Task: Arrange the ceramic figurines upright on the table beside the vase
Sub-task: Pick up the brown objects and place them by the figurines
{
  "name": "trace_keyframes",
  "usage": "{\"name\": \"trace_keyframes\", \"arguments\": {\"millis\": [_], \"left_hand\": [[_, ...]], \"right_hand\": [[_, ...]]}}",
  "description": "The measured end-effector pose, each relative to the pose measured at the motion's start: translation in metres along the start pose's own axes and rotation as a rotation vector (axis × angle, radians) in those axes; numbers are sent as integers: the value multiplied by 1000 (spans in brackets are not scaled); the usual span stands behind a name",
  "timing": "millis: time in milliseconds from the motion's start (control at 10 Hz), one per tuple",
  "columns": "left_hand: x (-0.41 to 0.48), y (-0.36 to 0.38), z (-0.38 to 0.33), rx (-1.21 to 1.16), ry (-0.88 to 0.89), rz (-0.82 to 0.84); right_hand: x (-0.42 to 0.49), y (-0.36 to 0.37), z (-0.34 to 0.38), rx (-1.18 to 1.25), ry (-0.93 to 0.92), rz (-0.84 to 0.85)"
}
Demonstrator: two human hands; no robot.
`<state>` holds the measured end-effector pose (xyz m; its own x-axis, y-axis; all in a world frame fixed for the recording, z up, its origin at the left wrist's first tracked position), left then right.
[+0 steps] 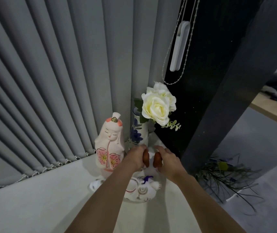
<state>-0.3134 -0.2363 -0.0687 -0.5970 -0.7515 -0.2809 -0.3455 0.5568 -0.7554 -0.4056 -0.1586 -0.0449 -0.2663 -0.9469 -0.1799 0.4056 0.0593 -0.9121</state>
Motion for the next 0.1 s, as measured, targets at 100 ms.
{"name": "trace_keyframes", "arguments": {"millis": [100], "left_hand": [[-7,-1,-4,-4,2,16]], "right_hand": [[-8,-5,1,2,13,-9]]}}
Point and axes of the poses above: each hand's wrist, its own x-axis towards the middle knuckle, its own y-axis out of the palm, z = x × y, the point moved 7 cm from there along x, towards the middle knuckle, and after that the axes turned 1 degree about -x, right-handed, at the moved point
